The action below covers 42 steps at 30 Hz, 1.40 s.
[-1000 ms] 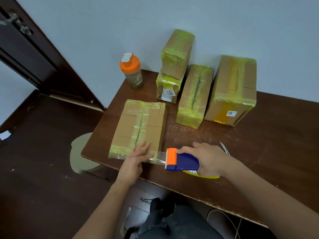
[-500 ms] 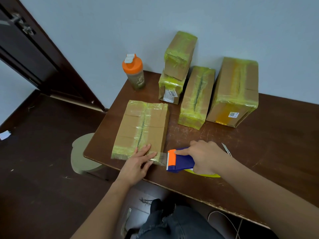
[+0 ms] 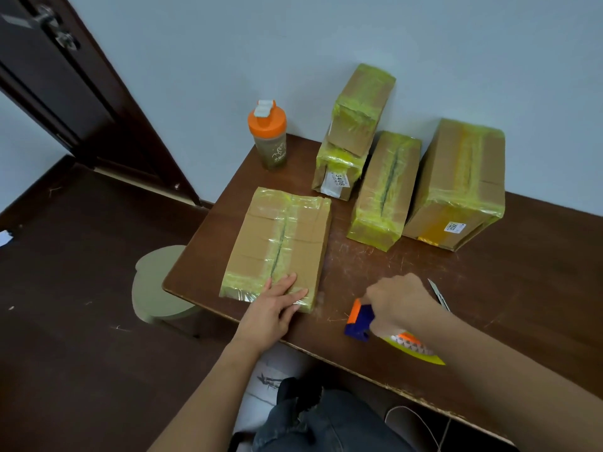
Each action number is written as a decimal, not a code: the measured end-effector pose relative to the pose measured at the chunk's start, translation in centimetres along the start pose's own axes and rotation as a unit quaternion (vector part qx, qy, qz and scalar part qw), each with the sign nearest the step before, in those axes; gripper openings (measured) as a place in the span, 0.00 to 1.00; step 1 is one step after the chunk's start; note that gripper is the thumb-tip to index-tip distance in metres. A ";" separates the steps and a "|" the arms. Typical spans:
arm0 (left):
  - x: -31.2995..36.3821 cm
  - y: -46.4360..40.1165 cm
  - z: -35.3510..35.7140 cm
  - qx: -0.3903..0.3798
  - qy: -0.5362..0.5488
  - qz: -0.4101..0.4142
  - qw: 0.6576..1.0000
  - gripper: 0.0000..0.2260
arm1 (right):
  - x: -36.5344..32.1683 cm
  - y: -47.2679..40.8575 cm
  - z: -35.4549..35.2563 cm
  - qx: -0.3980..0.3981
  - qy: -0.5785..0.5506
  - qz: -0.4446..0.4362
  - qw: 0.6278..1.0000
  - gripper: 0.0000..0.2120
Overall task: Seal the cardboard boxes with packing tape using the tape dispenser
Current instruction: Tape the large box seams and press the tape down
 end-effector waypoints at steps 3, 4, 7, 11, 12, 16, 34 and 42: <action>0.3 0.0 0.2 0.000 0.003 -0.009 1.000 0.17 | 1.6 -0.1 0.4 0.021 -0.045 0.032 0.998 0.14; 0.5 -0.1 0.1 0.001 0.003 -0.013 1.000 0.17 | 1.8 -0.4 0.5 0.035 -0.056 0.046 0.997 0.15; 1.0 -0.5 0.1 -0.005 0.005 -0.040 0.999 0.17 | 2.1 -1.1 1.0 0.033 -0.101 0.096 0.990 0.23; 1.4 -1.0 -0.5 -0.051 0.032 -0.074 0.995 0.18 | 1.8 -1.7 2.4 0.023 -0.131 0.129 0.983 0.28; 1.5 -1.1 -0.9 -0.055 0.058 -0.078 0.994 0.17 | 1.6 -1.8 2.6 0.029 -0.128 0.133 0.982 0.28; 1.4 -0.9 -3.3 0.006 0.135 -0.107 0.985 0.17 | 1.3 -1.9 2.8 0.056 -0.107 0.153 0.981 0.32; -4.8 1.5 -7.2 0.156 0.181 -0.305 0.922 0.20 | -10.6 0.5 3.5 0.151 -0.627 0.056 0.763 0.28; -4.7 2.0 -6.6 0.163 0.264 -0.303 0.901 0.21 | -14.2 -0.8 3.5 0.088 -0.747 0.088 0.653 0.35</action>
Point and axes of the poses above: each hand's wrist, its own y-axis away from the middle knuckle, its own z-axis out of the palm, x = y × z, the point moved 2 cm from there along -y, towards the middle knuckle, and after that the axes turned 11 degrees about z, right-handed, at the moved point
